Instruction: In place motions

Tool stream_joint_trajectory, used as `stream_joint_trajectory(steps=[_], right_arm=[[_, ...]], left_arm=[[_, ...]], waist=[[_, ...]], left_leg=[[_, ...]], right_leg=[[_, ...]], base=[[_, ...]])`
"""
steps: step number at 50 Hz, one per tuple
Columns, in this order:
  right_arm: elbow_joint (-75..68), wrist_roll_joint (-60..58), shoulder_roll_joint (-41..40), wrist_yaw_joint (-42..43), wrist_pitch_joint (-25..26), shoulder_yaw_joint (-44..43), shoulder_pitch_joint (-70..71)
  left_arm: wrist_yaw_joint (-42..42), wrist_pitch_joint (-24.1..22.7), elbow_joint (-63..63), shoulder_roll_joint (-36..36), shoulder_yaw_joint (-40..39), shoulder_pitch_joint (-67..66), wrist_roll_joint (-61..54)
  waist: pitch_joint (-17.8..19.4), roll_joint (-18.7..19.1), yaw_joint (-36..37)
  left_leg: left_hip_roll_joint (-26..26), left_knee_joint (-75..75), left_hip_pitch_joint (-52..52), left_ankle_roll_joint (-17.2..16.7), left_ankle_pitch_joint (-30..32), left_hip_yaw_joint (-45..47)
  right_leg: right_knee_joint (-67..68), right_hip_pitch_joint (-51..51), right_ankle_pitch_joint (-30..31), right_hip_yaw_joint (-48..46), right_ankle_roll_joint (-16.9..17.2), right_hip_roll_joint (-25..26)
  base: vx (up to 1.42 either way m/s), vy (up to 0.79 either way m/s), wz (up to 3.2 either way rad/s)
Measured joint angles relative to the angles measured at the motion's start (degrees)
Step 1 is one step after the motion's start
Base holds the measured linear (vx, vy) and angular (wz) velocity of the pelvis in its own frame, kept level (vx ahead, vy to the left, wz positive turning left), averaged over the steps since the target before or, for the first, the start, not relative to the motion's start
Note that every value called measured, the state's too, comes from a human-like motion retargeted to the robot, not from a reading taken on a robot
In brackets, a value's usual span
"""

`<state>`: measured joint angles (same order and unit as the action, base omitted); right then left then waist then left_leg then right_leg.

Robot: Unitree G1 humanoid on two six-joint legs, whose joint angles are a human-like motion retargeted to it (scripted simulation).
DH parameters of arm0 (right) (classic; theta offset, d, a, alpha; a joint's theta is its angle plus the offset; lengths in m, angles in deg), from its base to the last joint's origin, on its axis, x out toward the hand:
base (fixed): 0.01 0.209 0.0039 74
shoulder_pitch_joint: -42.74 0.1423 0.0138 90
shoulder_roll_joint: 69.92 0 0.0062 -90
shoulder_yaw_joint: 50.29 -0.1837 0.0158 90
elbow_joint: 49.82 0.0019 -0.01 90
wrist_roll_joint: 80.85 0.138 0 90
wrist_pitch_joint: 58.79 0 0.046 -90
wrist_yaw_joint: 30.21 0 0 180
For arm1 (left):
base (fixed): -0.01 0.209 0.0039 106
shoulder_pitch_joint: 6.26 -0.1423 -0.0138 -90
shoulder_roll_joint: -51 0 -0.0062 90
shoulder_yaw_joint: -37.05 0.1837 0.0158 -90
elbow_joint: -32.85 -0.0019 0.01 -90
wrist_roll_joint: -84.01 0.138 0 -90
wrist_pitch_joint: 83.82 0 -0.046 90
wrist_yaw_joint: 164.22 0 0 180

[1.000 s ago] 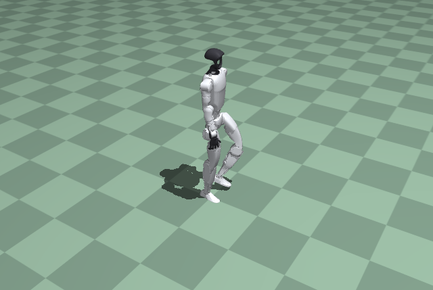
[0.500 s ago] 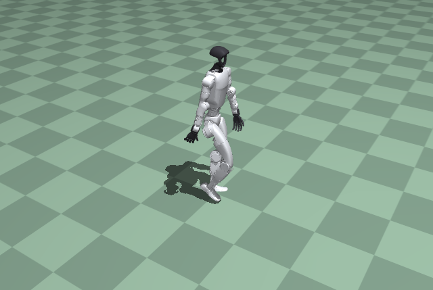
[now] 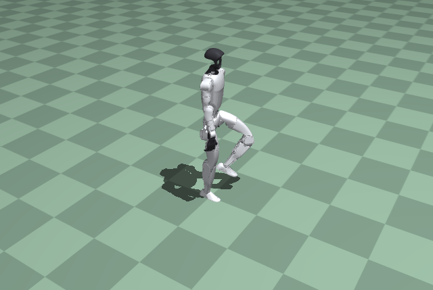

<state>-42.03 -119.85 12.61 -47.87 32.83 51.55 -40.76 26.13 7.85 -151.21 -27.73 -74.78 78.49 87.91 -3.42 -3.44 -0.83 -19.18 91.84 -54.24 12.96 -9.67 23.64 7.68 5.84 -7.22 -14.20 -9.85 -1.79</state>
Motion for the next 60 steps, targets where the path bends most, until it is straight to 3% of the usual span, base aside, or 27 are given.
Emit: stream_joint_trajectory(steps=[5,9,12,15,18,21,22,23,25,28,30,32,37,42,48,53,56,57,58,60], right_arm=[[2.3,3.3,-0.6,-0.9,-1.7,0.3,1.6],[2.5,3.9,-1.2,-2.3,-1.7,0.0,1.0],[2.0,3.6,-1.1,-2.0,-1.7,0.0,0.3],[0.9,2.2,-1.0,-1.2,-1.5,0.2,-1.4],[-0.7,1.9,-0.6,-0.9,-1.0,0.5,-3.1],[-2.5,1.3,-0.2,-0.9,-0.4,0.1,-5.2],[-3.0,1.0,0.0,-0.9,-0.1,-0.4,-6.0],[-3.5,0.6,0.2,-0.7,0.2,-1.0,-6.9],[-4.5,-0.1,0.6,-0.2,0.7,-2.5,-8.4],[-5.5,0.5,0.9,0.8,2.4,-4.3,-8.9],[-5.3,3.4,0.9,1.7,2.7,-6.8,-8.1],[-4.8,7.4,1.5,1.0,0.6,-8.2,-7.9],[-4.5,5.6,1.6,-0.2,1.4,-7.4,-8.5],[-5.7,5.3,1.8,-0.1,1.0,-7.1,-9.1],[-6.4,4.5,1.8,0.7,1.4,-6.9,-10.6],[-6.4,5.3,1.8,1.0,1.7,-6.9,-11.2],[-5.6,4.9,1.8,1.8,1.5,-6.8,-11.4],[-5.4,4.7,1.8,2.1,1.5,-6.8,-11.3],[-5.3,4.6,1.7,2.5,1.4,-6.6,-11.2],[-5.4,4.8,1.5,2.6,1.3,-6.2,-10.7]], left_arm=[[1.5,0.3,-0.6,-0.6,-0.3,-0.9,0.5],[0.9,0.7,-1.0,-1.6,0.5,-1.0,0.9],[0.4,1.0,-0.1,-2.2,0.4,-0.5,1.1],[-0.2,0.9,1.6,-2.3,0.4,-0.8,0.3],[-1.4,0.6,3.0,-2.5,0.5,-0.5,-0.4],[-3.1,0.6,4.0,-2.9,1.0,0.1,-0.5],[-3.6,0.6,4.3,-3.0,1.3,0.3,-0.4],[-4.0,0.4,4.7,-3.2,1.6,0.6,-0.3],[-4.3,0.3,5.4,-3.2,2.2,1.2,-0.1],[-3.3,0.3,5.1,-3.7,2.8,4.4,-0.6],[-3.4,0.6,3.9,-4.7,4.4,9.1,-1.0],[-4.3,0.7,4.4,-5.2,7.3,11.8,-1.4],[-3.3,0.9,4.9,-6.8,8.5,13.6,-0.3],[-3.9,0.4,5.2,-5.9,9.1,13.5,-1.1],[-3.7,0.1,4.3,-4.1,7.7,11.4,-0.2],[-3.3,-0.1,3.1,-2.5,6.3,8.2,0.4],[-3.1,-0.1,2.4,-1.8,6.0,5.3,1.0],[-2.9,-0.1,2.2,-1.7,5.8,4.3,1.3],[-2.7,0.0,2.1,-1.6,5.5,3.3,1.7],[-2.1,0.3,2.3,-1.8,4.5,1.3,2.7]], waist=[[1.7,-3.7,4.5],[1.5,-4.2,4.2],[0.8,-3.6,3.2],[-1.2,-2.7,0.5],[-1.8,-2.0,-2.6],[-1.9,-0.7,-4.0],[-2.3,0.1,-4.3],[-3.2,0.9,-5.0],[-4.3,3.2,-6.4],[-4.1,6.5,-10.7],[-0.9,6.0,-8.0],[1.4,7.1,-9.3],[-0.1,11.0,-14.2],[1.4,13.4,-15.4],[-0.2,12.9,-13.8],[-1.5,10.0,-9.9],[-1.8,9.3,-11.1],[-1.7,8.8,-11.9],[-2.1,8.6,-12.1],[-3.4,7.1,-9.1]], left_leg=[[-2.9,13.8,-14.2,0.3,-4.5,-0.9],[-1.7,10.9,-12.6,0.1,-5.1,-1.2],[-0.5,3.1,-5.0,-0.8,-4.9,-0.3],[4.7,-9.8,5.4,-3.8,-2.5,-0.2],[12.2,-29.2,19.6,-7.1,0.7,-1.2],[18.7,-55.1,35.6,-10.3,7.7,-4.3],[20.2,-63.2,40.3,-10.9,7.2,-5.9],[21.4,-69.1,43.8,-11.2,-0.7,-7.5],[20.4,-78.5,48.3,-10.3,-8.4,-7.8],[17.8,-83.4,48.0,-11.4,-5.1,-12.3],[17.3,-83.6,47.8,-10.7,-4.6,-9.8],[16.4,-84.3,47.6,-10.6,-4.0,-11.8],[14.1,-83.0,42.1,-9.6,-3.5,-13.2],[11.8,-82.9,40.8,-8.8,-2.4,-14.2],[12.1,-84.0,42.1,-8.9,-2.9,-11.9],[13.9,-85.7,45.8,-9.7,-3.9,-7.4],[15.1,-84.6,47.2,-10.5,-5.2,-8.4],[15.7,-83.5,47.5,-10.7,-6.0,-9.1],[15.9,-82.1,47.4,-11.1,-6.7,-9.1],[16.0,-76.6,45.9,-11.7,-8.5,-5.8]], right_leg=[[1.9,1.7,-0.2,6.5,-1.9,-0.1],[2.4,1.8,-0.4,7.6,-1.9,-0.4],[1.4,1.1,-0.6,6.3,-0.8,-0.9],[0.3,0.4,-0.8,4.2,0.6,-1.8],[0.0,-1.1,-1.4,1.7,1.7,-2.6],[0.8,-2.7,-2.8,0.2,2.8,-2.0],[1.4,-2.9,-3.4,-0.6,3.2,-1.4],[2.4,-2.4,-4.2,-1.8,3.6,-1.3],[6.1,-1.1,-6.1,-3.9,4.3,-0.1],[17.5,5.4,-0.2,-8.2,5.6,-0.7],[30.7,13.1,8.8,-3.4,8.9,-3.0],[43.0,21.8,13.8,-0.3,8.9,-2.1],[71.4,43.5,6.7,-3.2,5.0,-2.7],[82.9,54.3,4.0,-5.0,5.2,-0.8],[72.8,47.1,4.6,-2.4,6.5,0.0],[47.3,29.6,7.7,7.8,9.8,5.7],[25.6,15.7,10.1,6.5,10.3,4.7],[18.5,10.7,8.3,4.3,9.6,4.1],[13.5,6.6,0.3,1.6,6.6,4.3],[5.4,0.1,-5.9,-8.9,1.6,1.9]], base=[[-0.07,-0.04,-0.52],[-0.01,0.0,0.11],[0.04,0.02,0.31],[0.1,0.02,0.49],[0.08,-0.02,0.49],[0.14,-0.05,0.12],[0.17,-0.08,0.1],[0.15,-0.08,0.26],[0.12,-0.09,0.43],[-0.16,-0.08,0.45],[-0.46,-0.04,-0.59],[-0.33,-0.01,0.17],[-0.12,0.0,0.05],[-0.06,0.0,0.07],[0.05,0.0,-0.23],[0.12,0.04,-0.55],[0.17,0.06,0.41],[0.21,0.07,0.68],[0.2,0.08,0.02],[0.15,0.1,-0.94]])
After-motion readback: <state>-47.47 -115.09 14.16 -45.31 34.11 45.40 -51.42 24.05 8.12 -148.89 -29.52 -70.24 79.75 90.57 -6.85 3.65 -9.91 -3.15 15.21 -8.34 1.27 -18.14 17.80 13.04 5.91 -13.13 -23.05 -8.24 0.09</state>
